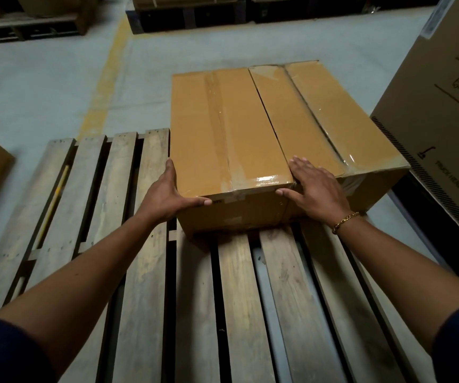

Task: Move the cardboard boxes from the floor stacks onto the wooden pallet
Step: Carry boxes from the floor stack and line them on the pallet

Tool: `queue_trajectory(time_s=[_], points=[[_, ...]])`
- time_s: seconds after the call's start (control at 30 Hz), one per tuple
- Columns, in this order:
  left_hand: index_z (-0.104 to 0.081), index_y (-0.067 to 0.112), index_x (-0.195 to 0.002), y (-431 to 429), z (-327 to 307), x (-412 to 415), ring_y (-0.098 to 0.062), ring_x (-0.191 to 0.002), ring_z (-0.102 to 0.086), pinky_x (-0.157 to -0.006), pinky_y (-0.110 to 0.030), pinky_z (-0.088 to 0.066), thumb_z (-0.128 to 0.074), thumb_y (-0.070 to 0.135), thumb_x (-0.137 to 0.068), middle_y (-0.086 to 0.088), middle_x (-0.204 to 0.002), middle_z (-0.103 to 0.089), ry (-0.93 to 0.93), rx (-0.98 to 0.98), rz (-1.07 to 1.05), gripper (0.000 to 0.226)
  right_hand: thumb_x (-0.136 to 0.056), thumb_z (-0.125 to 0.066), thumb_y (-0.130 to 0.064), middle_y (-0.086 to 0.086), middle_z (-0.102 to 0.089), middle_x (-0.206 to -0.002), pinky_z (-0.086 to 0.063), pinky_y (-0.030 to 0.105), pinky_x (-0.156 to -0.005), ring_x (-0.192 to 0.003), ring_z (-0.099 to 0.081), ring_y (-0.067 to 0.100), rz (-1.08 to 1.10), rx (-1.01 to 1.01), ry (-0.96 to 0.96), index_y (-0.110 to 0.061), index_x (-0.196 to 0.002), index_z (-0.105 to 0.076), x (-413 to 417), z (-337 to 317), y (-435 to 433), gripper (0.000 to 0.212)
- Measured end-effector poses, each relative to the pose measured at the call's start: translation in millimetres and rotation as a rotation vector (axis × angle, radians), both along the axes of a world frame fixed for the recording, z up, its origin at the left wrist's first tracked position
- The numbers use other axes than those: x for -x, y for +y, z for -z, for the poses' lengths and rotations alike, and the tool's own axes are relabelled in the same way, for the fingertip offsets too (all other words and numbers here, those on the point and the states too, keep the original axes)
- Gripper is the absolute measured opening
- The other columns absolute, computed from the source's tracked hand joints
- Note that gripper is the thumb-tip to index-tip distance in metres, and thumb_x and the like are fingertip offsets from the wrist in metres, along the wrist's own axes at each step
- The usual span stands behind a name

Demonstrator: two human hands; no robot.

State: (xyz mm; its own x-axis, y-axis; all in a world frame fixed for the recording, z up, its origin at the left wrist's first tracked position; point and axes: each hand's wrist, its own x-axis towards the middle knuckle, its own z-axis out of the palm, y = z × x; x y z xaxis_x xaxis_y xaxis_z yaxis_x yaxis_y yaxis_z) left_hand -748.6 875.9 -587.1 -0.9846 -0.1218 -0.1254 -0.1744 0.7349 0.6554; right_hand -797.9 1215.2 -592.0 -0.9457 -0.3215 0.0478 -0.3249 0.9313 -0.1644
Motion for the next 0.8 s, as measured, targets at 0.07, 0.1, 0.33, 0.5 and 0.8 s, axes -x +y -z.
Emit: queue_trajectory(time_s=[0.07,0.1,0.33,0.5,0.8], points=[[-0.012,0.026,-0.155,-0.6,0.6,0.4,-0.035,-0.128,-0.053,-0.097,-0.045,-0.053,-0.086,0.069,-0.055,-0.007,-0.15,-0.047,0.0,0.006,-0.003,0.131,-0.094,-0.043,-0.069,-0.001,-0.019,-0.169,-0.018,0.041,-0.125,-0.155,-0.017,0.016,-0.002,-0.002,0.001,-0.02,-0.161,-0.023,0.2,-0.2,0.3,0.085],[-0.012,0.026,-0.155,-1.0,1.1,0.2,-0.035,-0.128,-0.053,-0.097,-0.046,-0.053,-0.086,0.07,-0.054,-0.007,-0.15,-0.047,0.0,0.006,-0.003,0.132,-0.095,-0.042,-0.069,-0.002,-0.019,-0.169,-0.018,0.04,-0.125,-0.155,-0.017,0.016,-0.002,-0.005,0.001,-0.02,-0.161,-0.023,0.0,0.3,0.3,0.085],[-0.015,0.027,-0.152,-1.7,-0.9,-1.0,-0.035,-0.126,-0.054,-0.097,-0.047,-0.054,-0.084,0.073,-0.053,-0.007,-0.148,-0.049,0.004,0.005,0.006,0.129,-0.094,-0.045,-0.069,-0.004,-0.021,-0.168,-0.017,0.039,-0.124,-0.155,-0.018,0.013,0.003,0.028,0.001,-0.022,-0.16,-0.027,0.1,0.4,0.6,0.083],[-0.013,0.03,-0.153,-2.6,3.2,0.1,-0.031,-0.132,-0.048,-0.102,-0.045,-0.049,-0.086,0.067,-0.058,-0.004,-0.155,-0.042,0.024,-0.059,0.031,0.126,-0.095,-0.046,-0.068,-0.004,-0.022,-0.168,-0.018,0.039,-0.125,-0.155,-0.018,0.014,0.005,0.037,0.005,-0.021,-0.16,-0.028,-0.1,-0.1,0.2,0.082],[-0.027,0.029,-0.158,-7.2,21.9,-6.7,-0.027,-0.141,-0.043,-0.115,-0.054,-0.036,-0.066,0.082,-0.074,-0.001,-0.158,-0.043,-0.106,-0.481,-0.154,0.106,-0.095,-0.044,-0.068,-0.003,-0.021,-0.168,-0.017,0.04,-0.125,-0.155,-0.017,0.014,0.004,0.024,0.026,-0.02,-0.16,-0.028,-0.7,3.6,0.1,0.082]])
